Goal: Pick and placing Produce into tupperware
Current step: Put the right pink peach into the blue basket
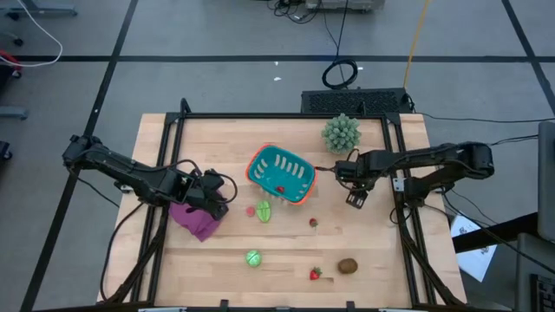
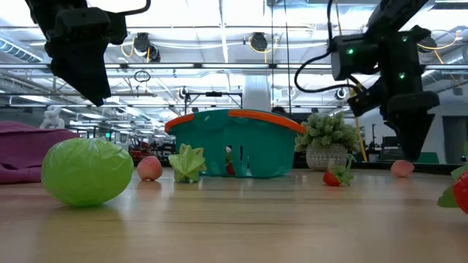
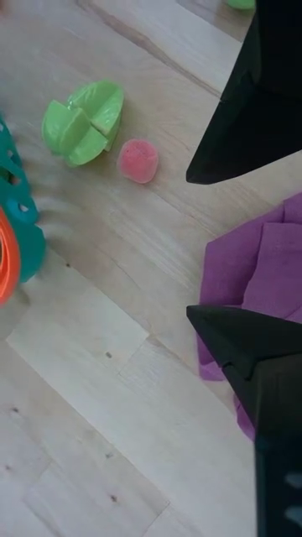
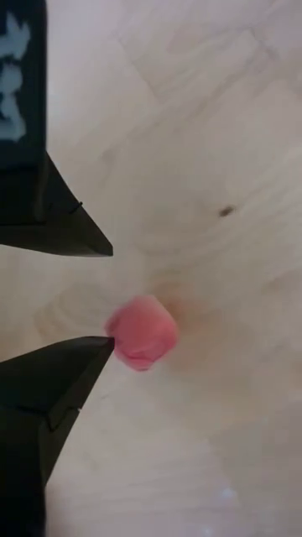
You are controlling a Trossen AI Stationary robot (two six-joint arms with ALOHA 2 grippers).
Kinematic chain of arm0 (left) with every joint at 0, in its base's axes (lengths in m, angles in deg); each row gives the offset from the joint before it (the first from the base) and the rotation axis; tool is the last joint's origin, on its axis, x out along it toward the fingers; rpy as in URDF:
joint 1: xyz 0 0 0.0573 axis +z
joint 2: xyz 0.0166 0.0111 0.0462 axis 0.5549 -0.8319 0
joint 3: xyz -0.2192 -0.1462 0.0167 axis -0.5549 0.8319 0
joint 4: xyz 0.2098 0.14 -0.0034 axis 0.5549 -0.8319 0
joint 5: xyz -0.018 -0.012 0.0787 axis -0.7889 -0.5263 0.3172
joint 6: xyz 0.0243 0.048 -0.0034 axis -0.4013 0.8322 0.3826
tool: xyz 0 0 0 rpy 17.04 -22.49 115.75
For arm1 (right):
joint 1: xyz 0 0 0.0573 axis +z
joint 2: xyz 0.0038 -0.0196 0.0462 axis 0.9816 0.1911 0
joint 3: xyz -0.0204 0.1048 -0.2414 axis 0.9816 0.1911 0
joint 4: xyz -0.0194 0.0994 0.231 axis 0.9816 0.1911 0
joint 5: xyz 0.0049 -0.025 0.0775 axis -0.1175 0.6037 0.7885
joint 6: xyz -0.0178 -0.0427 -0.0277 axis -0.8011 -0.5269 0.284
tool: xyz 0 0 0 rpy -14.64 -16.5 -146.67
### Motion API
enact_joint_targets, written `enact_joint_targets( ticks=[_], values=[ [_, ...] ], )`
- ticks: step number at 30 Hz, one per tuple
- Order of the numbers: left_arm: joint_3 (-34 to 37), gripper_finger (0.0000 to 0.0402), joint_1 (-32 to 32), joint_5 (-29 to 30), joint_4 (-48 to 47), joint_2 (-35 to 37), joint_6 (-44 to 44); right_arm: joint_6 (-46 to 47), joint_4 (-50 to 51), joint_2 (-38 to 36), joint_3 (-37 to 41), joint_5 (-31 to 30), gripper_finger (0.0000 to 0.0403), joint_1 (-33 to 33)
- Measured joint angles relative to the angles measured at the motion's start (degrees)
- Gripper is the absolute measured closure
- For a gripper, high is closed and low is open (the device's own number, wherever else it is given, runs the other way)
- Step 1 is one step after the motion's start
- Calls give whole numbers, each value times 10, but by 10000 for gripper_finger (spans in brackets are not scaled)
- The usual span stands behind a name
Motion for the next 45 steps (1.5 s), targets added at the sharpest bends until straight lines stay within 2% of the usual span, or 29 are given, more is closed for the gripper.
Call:
enact_joint_targets(
  ticks=[27,36,45],
  values=[
    [0,149,0,0,0,0,0,-37,-25,-3,0,27,243,-67],
    [0,149,0,0,0,0,0,-45,-41,-3,0,29,191,-76],
    [0,149,0,0,0,0,0,-45,-50,-3,11,28,184,-76]
  ],
)
